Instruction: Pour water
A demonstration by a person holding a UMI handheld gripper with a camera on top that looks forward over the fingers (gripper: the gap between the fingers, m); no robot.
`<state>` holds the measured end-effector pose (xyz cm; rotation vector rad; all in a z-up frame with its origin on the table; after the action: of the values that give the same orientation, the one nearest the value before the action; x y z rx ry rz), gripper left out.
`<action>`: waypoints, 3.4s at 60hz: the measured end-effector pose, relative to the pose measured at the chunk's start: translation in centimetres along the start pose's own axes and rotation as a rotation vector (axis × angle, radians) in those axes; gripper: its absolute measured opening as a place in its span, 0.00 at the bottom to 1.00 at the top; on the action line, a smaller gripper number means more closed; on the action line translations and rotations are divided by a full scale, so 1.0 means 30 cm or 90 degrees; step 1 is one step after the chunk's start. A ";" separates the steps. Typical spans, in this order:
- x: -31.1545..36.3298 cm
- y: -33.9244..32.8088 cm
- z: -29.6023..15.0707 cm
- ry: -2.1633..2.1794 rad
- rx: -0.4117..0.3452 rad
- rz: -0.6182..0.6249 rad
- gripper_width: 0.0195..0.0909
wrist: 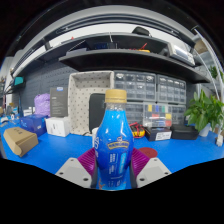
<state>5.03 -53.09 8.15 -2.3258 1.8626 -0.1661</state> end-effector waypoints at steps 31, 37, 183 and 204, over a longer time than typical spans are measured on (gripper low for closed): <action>-0.090 0.006 -0.045 -0.129 0.024 0.028 0.21; -0.202 0.037 -0.088 -0.249 0.063 0.060 0.21; -0.611 0.432 -0.051 0.035 0.024 0.047 0.65; -0.483 0.156 -0.019 0.075 0.056 0.061 0.93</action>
<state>-2.74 -39.98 8.00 -2.2072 1.9734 -0.3739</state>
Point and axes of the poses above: the point between the fingertips, and its own axes, seen from behind it with the camera up: x to the left, z down, y forward, the way the camera looks, the point moved 2 cm from there along -y, backward, against the way the camera looks, and after that the axes turned 9 degrees about -z, right-handed, at the moved point
